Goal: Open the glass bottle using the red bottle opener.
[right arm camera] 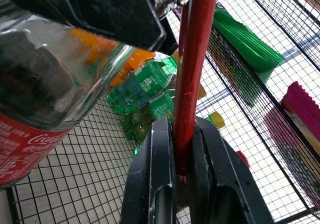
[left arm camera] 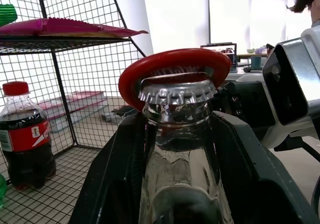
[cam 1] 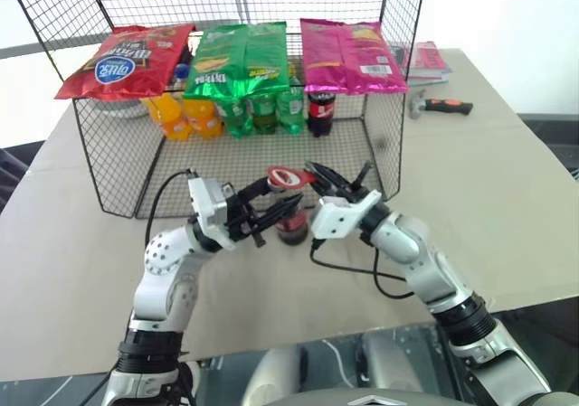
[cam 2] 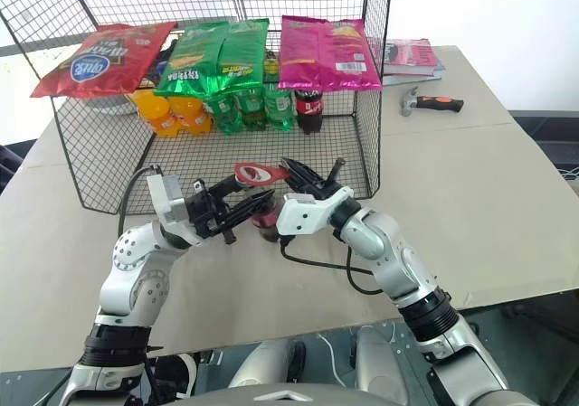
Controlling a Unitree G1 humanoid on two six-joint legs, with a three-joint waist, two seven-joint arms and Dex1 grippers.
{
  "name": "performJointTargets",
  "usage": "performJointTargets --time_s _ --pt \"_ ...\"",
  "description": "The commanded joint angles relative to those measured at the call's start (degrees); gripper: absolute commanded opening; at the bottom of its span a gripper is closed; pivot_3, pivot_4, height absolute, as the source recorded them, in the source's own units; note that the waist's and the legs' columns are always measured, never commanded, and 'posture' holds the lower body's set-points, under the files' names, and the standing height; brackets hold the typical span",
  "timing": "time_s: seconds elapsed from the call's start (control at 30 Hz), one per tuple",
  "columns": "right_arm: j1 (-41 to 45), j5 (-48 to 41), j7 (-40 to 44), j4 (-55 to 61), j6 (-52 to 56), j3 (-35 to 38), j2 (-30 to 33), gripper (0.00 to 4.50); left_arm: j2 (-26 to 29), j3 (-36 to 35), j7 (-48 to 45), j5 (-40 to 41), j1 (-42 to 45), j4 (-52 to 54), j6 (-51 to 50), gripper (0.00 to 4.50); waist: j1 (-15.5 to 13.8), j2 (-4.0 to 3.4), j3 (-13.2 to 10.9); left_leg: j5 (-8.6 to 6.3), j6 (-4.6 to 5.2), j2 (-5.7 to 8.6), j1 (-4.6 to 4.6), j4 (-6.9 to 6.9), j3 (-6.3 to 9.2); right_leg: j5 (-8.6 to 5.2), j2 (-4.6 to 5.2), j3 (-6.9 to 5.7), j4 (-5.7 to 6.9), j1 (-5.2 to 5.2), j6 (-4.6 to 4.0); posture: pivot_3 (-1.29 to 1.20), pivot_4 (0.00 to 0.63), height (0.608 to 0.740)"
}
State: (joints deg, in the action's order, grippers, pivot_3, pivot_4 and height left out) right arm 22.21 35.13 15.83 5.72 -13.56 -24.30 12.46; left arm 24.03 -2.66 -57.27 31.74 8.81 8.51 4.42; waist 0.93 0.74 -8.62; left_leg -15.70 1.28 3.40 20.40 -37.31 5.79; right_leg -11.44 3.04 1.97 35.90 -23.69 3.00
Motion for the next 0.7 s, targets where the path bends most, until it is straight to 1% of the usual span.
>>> performJointTargets --time_s 0.03,0.2,0.33,0.57,0.7 --pt "0.5 2.3 2.6 1.2 -2.2 -4.3 1.1 0.00 -0.3 1.2 0.7 -1.2 0.3 -0.4 -1.4 1.83 0.0 0.00 0.0 -0.01 0.01 0.00 -0.01 0.00 0.00 0.00 0.00 0.00 0.00 0.01 0.00 0.00 0.150 0.740" --pt "3.6 0.5 4.4 0.7 -4.1 -2.9 3.9 0.00 -0.6 1.3 1.1 -1.6 0.5 -0.5 -1.4 1.83 0.0 0.00 0.0 -0.04 0.06 0.00 -0.01 0.00 0.00 0.00 0.00 0.00 0.00 0.02 0.00 0.00 0.150 0.740" --pt "8.3 -0.5 5.4 -0.8 -7.3 -1.0 8.0 0.00 -1.1 1.6 1.5 -1.9 0.7 -0.6 -1.3 1.83 0.0 0.00 0.0 -0.04 0.06 0.00 0.00 0.00 -0.01 0.00 0.01 0.00 -0.02 0.02 0.00 0.00 0.150 0.740" --pt "13.3 -1.1 4.2 -4.9 -11.8 1.4 11.7 0.00 -1.6 2.0 1.7 -2.4 1.4 -1.3 -0.9 1.83 -0.2 0.02 0.0 -0.02 0.03 0.01 0.07 0.00 0.01 0.00 0.04 -0.03 -0.06 0.00 0.01 0.00 0.150 0.740" --pt "14.4 -0.8 3.1 -5.8 -13.6 1.9 12.7 0.00 -1.8 2.1 1.7 -2.4 1.4 -1.4 -0.8 1.83 -0.3 0.02 0.0 -0.03 0.05 0.02 0.11 -0.01 0.03 0.00 0.06 -0.05 -0.07 -0.01 0.00 0.00 0.150 0.740"
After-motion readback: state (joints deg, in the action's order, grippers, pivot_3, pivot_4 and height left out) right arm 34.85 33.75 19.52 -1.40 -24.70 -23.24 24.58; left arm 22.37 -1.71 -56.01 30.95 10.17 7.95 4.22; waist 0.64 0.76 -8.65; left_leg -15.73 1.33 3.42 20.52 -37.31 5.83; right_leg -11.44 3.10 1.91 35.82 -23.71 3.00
